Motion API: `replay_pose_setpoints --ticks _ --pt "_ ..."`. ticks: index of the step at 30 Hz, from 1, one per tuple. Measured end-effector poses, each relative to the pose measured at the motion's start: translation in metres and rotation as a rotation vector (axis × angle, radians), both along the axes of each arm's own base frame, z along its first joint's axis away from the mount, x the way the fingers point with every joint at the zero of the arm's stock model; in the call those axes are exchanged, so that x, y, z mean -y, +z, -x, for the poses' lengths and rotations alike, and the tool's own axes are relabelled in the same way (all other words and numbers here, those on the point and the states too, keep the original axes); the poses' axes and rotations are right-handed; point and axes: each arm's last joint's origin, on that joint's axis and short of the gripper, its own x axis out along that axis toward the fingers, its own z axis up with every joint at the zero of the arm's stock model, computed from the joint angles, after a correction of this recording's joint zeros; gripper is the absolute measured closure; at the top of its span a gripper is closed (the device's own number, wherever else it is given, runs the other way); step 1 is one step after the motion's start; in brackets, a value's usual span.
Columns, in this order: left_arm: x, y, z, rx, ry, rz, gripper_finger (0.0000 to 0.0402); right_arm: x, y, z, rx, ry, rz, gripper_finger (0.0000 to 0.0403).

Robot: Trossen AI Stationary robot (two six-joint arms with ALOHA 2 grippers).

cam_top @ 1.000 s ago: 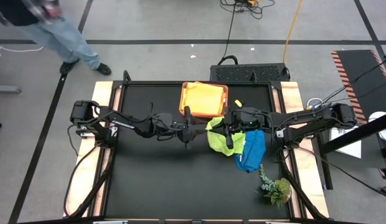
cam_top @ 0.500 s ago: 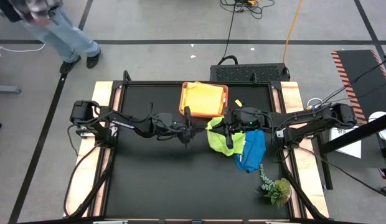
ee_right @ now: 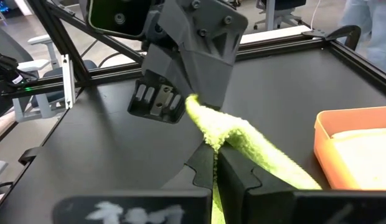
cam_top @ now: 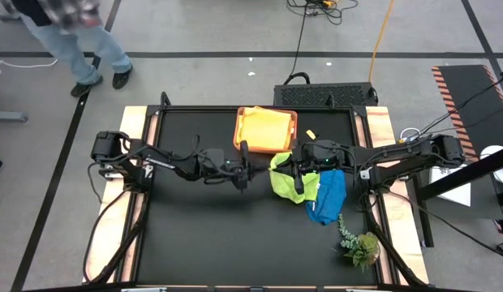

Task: Fold microfiber towels
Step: Fold the green towel

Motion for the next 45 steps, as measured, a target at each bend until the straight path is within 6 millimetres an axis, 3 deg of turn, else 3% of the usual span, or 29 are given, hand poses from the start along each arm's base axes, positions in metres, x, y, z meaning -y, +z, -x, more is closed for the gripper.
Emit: replay_pose_setpoints --ticks 12,17,28,37,45 --pt "0.005 0.002 0.0 0.019 0.013 -0.035 0.0263 0.0 0.0 0.0 0.0 -0.003 -0.007 0.0403" --pt "0.005 0.003 -0.001 0.02 0.014 -0.04 0.0235 0.0 0.0 0.0 0.0 -0.003 -0.007 0.0403" --pt "0.005 0.001 -0.001 -0.018 0.012 -0.067 0.0233 -0.001 -0.015 -0.012 -0.024 0.042 -0.067 0.0403" --pt "0.004 -0.007 0.0 -0.112 0.017 -0.064 0.0278 -0.002 -0.016 -0.014 -0.019 0.057 -0.076 0.0403" --pt "0.004 -0.01 0.001 -0.145 0.063 -0.089 0.0284 -0.001 -0.016 -0.014 -0.014 0.057 -0.082 0.0403"
